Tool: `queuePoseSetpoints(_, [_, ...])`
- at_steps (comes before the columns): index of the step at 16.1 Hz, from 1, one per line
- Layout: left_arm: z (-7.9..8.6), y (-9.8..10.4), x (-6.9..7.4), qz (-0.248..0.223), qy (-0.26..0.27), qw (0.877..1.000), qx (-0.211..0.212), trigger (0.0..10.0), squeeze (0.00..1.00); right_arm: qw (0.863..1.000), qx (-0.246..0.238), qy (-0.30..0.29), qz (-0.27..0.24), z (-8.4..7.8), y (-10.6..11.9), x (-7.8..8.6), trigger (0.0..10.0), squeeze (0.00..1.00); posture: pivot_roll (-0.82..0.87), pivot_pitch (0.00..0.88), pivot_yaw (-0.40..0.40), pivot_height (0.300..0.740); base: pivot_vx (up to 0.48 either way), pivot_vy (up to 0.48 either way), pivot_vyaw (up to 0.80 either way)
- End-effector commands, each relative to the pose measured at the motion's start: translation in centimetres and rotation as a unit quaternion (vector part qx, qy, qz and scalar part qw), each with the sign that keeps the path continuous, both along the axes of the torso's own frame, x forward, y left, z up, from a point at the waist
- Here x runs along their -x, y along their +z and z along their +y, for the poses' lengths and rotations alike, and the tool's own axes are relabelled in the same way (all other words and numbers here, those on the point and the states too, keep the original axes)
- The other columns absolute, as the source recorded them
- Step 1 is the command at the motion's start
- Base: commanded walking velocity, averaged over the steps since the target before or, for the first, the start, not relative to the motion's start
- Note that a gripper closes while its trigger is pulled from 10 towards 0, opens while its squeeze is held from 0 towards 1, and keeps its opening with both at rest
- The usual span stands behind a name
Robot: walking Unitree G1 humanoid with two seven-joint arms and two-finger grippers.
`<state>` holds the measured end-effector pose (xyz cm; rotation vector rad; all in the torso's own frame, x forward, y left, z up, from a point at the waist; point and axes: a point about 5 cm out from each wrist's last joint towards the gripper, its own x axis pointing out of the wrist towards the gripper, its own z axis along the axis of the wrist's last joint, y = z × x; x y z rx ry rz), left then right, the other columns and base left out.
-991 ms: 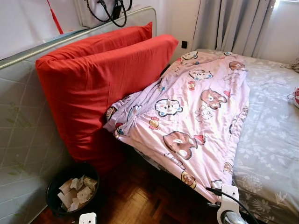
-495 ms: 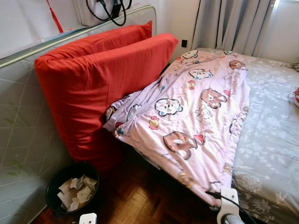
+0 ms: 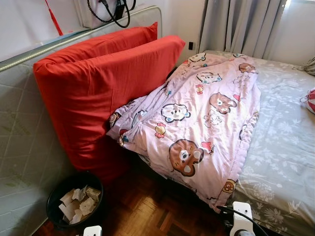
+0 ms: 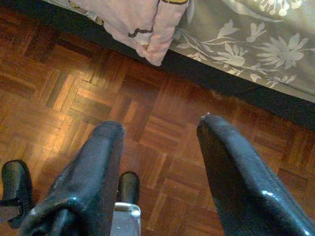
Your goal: Clean up the room
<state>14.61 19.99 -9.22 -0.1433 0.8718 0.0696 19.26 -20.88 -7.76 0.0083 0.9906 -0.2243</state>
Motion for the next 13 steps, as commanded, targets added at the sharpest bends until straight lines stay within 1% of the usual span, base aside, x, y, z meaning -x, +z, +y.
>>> queuePoseSetpoints(1, [0.4, -0.2, 0.5, 0.010, -0.006, 1.000, -0.006, 10.0, 0.00, 1.000, -0.004, 0.004, 0.007, 0.0, -0.3, 0.5, 10.0, 0.00, 0.10, 0.000, 0.023, 0.740, 0.000, 0.000, 0.00])
queuePoseSetpoints(2, [0.4, -0.1, 0.5, 0.009, -0.006, 1.000, -0.006, 10.0, 0.00, 1.000, -0.025, 0.008, -0.010, 0.3, -0.2, 0.4, 10.0, 0.00, 0.10, 0.000, 0.022, 0.740, 0.000, 0.000, 0.00])
queuePoseSetpoints(3, [0.4, -0.1, 0.4, 0.008, -0.006, 1.000, -0.006, 10.0, 0.00, 0.999, -0.030, 0.021, -0.016, 0.4, -0.1, 0.2, 10.0, 0.00, 0.10, 0.000, 0.022, 0.740, 0.000, 0.000, 0.00])
queuePoseSetpoints(5, [0.4, 0.0, 0.1, 0.006, -0.006, 1.000, -0.006, 10.0, 0.00, 0.999, -0.038, 0.022, -0.023, 0.6, -0.2, 0.3, 10.0, 0.00, 0.08, 0.000, 0.023, 0.740, 0.000, 0.000, 0.00])
queuePoseSetpoints(6, [0.4, 0.0, -0.1, 0.006, -0.007, 1.000, -0.006, 10.0, 0.00, 0.998, -0.038, 0.035, -0.020, 0.7, -0.2, 0.4, 10.0, 0.00, 0.09, 0.000, 0.021, 0.740, 0.000, 0.000, 0.00])
queuePoseSetpoints(7, [0.4, 0.1, -0.3, 0.003, -0.004, 1.000, -0.005, 10.0, 0.00, 0.998, -0.047, 0.048, -0.021, 1.0, -0.3, 0.4, 10.0, 0.00, 0.09, 0.000, 0.021, 0.740, 0.000, 0.000, 0.00])
queuePoseSetpoints(8, [0.4, 0.2, -0.5, 0.001, -0.001, 1.000, -0.004, 10.0, 0.00, 0.997, -0.067, 0.035, -0.017, 1.2, -0.5, 0.7, 10.0, 0.00, 0.09, 0.000, 0.022, 0.740, 0.000, 0.000, 0.00])
queuePoseSetpoints(9, [0.4, 0.2, -0.6, 0.001, -0.002, 1.000, -0.004, 10.0, 0.00, 0.997, -0.067, 0.039, -0.014, 1.3, -0.7, 1.2, 10.0, 0.00, 0.09, 0.000, 0.022, 0.740, 0.000, 0.000, 0.00])
queuePoseSetpoints(10, [0.4, 0.2, -0.7, 0.001, -0.002, 1.000, -0.005, 10.0, 0.00, 0.997, -0.065, 0.034, 0.001, 1.4, -1.1, 2.1, 10.0, 0.00, 0.09, 0.000, 0.025, 0.740, 0.000, 0.000, 0.00])
queuePoseSetpoints(11, [0.4, 0.3, -0.8, 0.002, -0.002, 1.000, -0.005, 10.0, 0.00, 0.998, -0.062, 0.028, 0.010, 1.4, -1.4, 2.6, 10.0, 0.00, 0.09, 0.000, 0.026, 0.740, 0.000, 0.000, 0.00])
queuePoseSetpoints(13, [0.4, 0.3, -0.8, 0.003, -0.002, 1.000, -0.005, 10.0, 0.00, 0.998, -0.062, 0.021, 0.011, 1.4, -1.5, 2.9, 10.0, 0.00, 0.08, 0.000, 0.030, 0.740, 0.000, 0.000, 0.00])
